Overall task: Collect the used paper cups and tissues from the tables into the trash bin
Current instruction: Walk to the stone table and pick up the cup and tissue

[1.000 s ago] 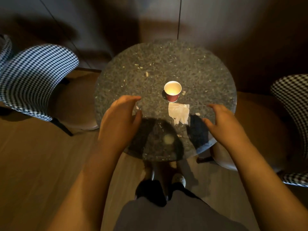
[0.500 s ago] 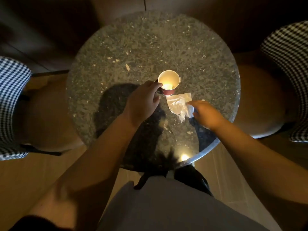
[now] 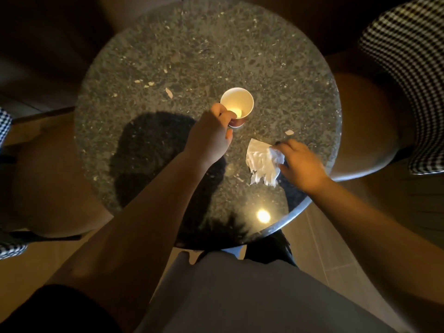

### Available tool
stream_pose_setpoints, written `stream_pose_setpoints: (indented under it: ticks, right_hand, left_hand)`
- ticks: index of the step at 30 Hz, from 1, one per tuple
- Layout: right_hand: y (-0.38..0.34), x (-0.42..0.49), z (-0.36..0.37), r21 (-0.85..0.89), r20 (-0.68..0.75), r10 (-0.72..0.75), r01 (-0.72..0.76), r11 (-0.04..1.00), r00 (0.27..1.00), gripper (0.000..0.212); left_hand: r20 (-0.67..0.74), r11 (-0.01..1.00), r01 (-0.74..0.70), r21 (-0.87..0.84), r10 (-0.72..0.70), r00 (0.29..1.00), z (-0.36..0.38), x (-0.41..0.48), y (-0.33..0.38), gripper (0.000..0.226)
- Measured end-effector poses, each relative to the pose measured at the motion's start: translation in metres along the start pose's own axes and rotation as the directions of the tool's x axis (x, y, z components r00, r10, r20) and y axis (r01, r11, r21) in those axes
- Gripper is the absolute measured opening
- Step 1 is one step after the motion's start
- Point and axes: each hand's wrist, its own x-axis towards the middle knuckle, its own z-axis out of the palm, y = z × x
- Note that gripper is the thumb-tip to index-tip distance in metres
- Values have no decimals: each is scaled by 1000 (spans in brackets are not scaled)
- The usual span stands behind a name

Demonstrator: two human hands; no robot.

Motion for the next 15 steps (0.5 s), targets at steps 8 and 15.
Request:
stream_pose_setpoints:
  ticks: [8,15]
  right_hand:
    - [4,-11,11,39,83,64,-67,997,995,31]
    - [3,-30,20,25,53,148,-150,988,988,15]
  left_hand:
    - [32,1000,-24,-14,25,999,5,8,9,25]
    - [34,999,47,20,-48,998,12,1,15,20]
